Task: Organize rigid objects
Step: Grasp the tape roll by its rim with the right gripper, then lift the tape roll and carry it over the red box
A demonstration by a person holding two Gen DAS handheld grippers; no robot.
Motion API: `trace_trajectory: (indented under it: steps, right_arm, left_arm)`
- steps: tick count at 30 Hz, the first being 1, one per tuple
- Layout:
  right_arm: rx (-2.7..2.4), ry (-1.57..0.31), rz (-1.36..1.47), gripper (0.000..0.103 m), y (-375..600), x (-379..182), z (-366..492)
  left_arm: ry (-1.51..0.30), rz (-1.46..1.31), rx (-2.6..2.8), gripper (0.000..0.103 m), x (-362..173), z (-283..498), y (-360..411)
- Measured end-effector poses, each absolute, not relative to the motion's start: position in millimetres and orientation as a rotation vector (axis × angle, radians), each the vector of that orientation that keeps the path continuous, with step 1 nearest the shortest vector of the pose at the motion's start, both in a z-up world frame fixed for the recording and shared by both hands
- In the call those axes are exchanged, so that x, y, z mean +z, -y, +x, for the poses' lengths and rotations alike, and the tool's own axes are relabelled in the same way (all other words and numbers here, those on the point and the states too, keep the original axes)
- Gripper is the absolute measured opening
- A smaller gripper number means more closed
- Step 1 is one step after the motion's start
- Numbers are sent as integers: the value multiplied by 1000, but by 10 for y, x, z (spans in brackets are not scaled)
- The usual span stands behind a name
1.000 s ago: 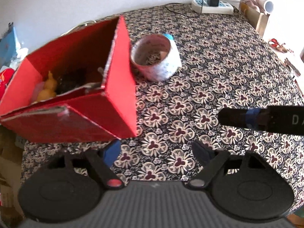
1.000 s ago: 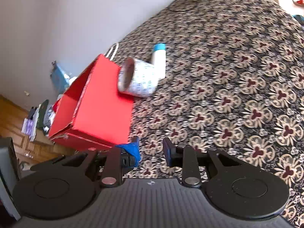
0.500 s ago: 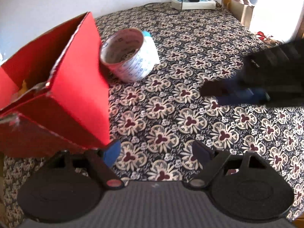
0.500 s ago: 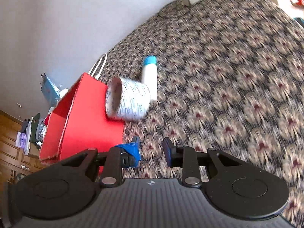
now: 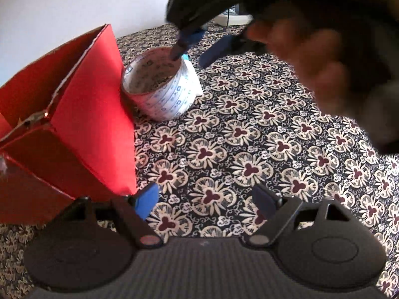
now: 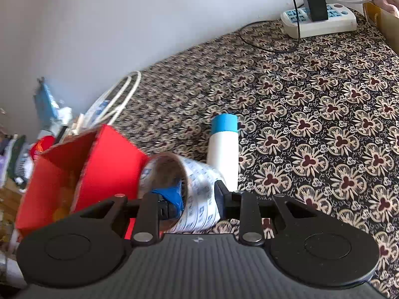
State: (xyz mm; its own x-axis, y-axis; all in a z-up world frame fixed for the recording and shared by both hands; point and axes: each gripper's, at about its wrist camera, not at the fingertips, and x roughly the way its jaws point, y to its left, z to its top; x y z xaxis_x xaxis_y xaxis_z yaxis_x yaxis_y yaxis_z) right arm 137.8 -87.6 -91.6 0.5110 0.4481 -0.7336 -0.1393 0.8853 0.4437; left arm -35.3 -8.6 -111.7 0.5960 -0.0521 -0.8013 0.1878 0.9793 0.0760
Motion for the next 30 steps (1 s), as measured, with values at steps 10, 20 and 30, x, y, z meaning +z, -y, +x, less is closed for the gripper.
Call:
trace_trajectory:
  steps: [10, 20, 30]
  right_arm:
    - [359, -953, 298, 1, 895, -977, 1388]
    - [382, -982, 290, 0, 1346, -973, 1077]
    - [399, -1029, 310, 0, 1738, -971, 689]
  left_arm:
    - [-917, 132, -168, 86, -1126, -316, -36]
    - [-877, 144, -217, 86, -1039, -286, 31]
    - [-801, 132, -316, 87, -841, -370, 193]
